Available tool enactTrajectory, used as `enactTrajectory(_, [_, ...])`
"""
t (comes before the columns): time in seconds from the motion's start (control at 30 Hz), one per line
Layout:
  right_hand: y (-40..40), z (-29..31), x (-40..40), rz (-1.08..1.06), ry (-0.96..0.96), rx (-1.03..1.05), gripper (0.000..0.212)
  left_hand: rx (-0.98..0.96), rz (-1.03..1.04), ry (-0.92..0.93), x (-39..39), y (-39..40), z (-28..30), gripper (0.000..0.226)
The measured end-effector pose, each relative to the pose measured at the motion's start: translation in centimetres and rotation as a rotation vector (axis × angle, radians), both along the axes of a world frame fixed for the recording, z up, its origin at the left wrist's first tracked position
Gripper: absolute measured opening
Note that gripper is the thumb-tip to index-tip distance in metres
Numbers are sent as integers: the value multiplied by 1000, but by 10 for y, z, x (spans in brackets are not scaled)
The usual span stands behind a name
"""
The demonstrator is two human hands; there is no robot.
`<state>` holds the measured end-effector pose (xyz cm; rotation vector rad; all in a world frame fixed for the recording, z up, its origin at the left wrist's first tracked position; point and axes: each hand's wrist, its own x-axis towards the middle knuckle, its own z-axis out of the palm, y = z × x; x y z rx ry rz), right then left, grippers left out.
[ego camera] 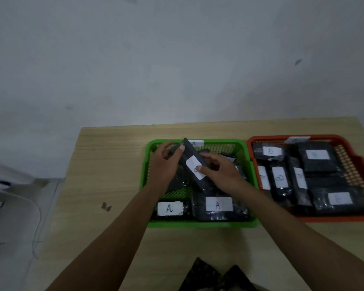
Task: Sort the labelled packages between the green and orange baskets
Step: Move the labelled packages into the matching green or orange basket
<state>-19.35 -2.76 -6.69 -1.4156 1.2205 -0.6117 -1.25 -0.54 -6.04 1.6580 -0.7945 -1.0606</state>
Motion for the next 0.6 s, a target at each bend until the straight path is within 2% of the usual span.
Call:
enactTrajectory(0.1, [7, 3, -48, -175, 19, -38, 29, 25, -107, -4, -42, -9, 0, 46])
enactTrajectory(0.27, [23, 4, -123, -457, 93, -84, 30, 23, -293, -176, -122, -12, -3, 47])
enactTrajectory(0.37, [33, 2, -159, -587, 141, -114, 27, 46, -360, -215, -162, -7, -6, 50])
enactTrajectory(0.5, [44, -6, -189, -663, 230, -106, 23, -6, -420, -354, -200, 7, -9, 48])
enactTrajectory(0.6, [49, -20, -196, -624, 269, -66, 32, -44, -453, -444, -211, 13, -14, 46])
